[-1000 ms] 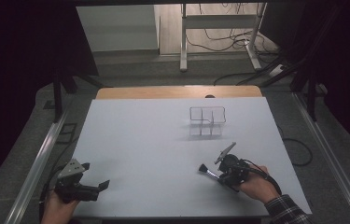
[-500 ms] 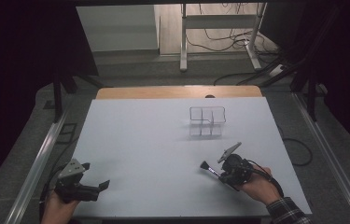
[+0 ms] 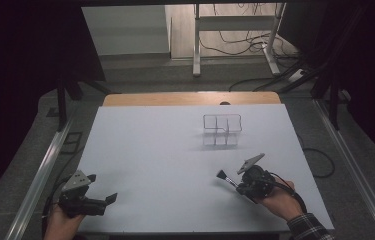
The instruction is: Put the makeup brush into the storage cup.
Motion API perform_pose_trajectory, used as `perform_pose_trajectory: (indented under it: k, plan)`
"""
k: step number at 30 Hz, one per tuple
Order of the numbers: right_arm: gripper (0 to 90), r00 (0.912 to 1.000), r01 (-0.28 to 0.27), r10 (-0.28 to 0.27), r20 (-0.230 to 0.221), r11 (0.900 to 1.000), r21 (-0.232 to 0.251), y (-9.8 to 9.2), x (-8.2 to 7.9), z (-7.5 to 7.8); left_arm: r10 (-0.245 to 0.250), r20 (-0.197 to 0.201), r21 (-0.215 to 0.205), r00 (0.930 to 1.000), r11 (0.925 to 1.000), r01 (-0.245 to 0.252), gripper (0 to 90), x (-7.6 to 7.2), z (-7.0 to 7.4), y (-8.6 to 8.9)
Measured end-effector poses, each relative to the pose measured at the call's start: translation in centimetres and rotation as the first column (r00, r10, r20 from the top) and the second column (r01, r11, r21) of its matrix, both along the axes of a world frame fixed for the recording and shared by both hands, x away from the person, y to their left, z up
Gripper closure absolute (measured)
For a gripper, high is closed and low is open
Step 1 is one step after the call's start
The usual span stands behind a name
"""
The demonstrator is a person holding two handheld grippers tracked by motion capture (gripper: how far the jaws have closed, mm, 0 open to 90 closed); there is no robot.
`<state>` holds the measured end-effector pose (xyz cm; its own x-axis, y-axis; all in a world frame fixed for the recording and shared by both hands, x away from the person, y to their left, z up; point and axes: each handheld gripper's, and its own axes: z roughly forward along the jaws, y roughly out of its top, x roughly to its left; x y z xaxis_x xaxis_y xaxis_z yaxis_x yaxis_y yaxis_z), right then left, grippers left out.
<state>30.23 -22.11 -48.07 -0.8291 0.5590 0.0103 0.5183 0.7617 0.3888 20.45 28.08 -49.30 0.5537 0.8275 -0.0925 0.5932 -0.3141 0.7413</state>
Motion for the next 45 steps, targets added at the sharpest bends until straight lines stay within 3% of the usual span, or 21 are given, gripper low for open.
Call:
perform_pose_trajectory:
  k: [22,45]
  plan:
    - [78.9,0.9963,0.025,-0.035,0.079,0.992,0.124,-0.6,-0.1,1.4,0.000,0.000,0.002,1.0000,1.0000,0.000,0.0,0.0,0.0,0.0]
    - [78.8,0.9768,0.116,-0.155,0.148,0.963,0.241,-2.1,0.2,2.6,-0.014,-0.013,0.020,0.9998,0.9997,0.014,0.0,0.1,-0.2,-0.2]
